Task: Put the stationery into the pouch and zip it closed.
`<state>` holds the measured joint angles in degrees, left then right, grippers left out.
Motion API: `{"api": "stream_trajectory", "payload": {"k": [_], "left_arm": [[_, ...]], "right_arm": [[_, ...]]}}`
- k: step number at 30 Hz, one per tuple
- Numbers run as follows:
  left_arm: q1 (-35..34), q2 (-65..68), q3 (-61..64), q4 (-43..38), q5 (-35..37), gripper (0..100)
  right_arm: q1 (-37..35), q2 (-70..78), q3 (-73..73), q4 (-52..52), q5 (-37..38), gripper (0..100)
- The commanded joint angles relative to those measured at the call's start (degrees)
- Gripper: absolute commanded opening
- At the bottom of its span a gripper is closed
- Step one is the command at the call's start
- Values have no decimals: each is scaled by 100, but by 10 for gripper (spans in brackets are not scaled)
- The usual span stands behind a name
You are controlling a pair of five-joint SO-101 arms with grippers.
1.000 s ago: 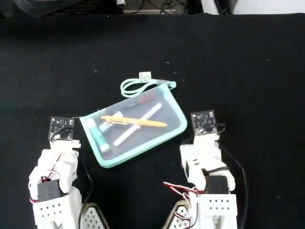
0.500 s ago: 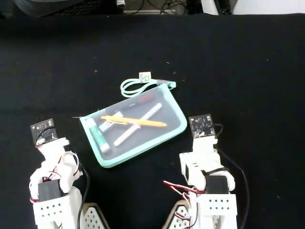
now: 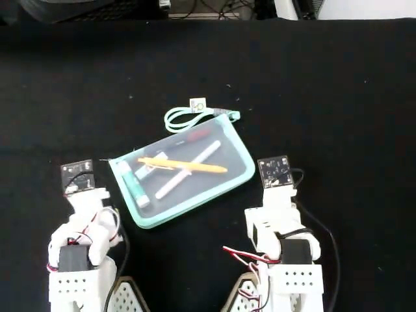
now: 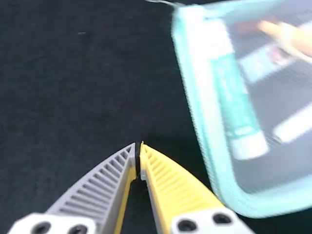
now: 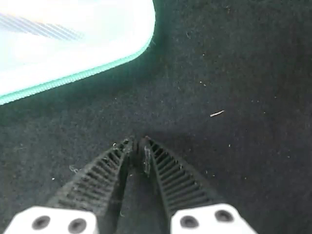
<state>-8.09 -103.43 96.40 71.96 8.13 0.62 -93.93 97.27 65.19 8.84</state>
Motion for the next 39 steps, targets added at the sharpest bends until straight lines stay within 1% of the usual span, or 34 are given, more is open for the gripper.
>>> {"api": "stream_trajectory", "payload": {"k": [1, 5, 9, 11, 14, 15, 20, 39], "left_arm": [[-40, -44, 92, 62, -9, 30], [-435, -44, 92, 62, -9, 30], [-558, -35, 92, 62, -26, 30], [-549, -26, 92, 62, -264, 30], [-576, -26, 92, 79, -879, 30], [-576, -26, 92, 70, -941, 30], [-549, -44, 92, 88, -774, 30], [-567, -53, 92, 88, -782, 30]], "right_arm": [[-79, -110, -40, 26, -53, 26], [-79, -110, -40, 26, -53, 26], [-79, -110, -40, 26, -53, 26], [-79, -110, -40, 26, -53, 26], [-79, -110, -40, 26, -53, 26], [-79, -110, -40, 26, -53, 26], [-79, -110, -40, 26, -53, 26], [-79, -110, -40, 26, -53, 26]]}}
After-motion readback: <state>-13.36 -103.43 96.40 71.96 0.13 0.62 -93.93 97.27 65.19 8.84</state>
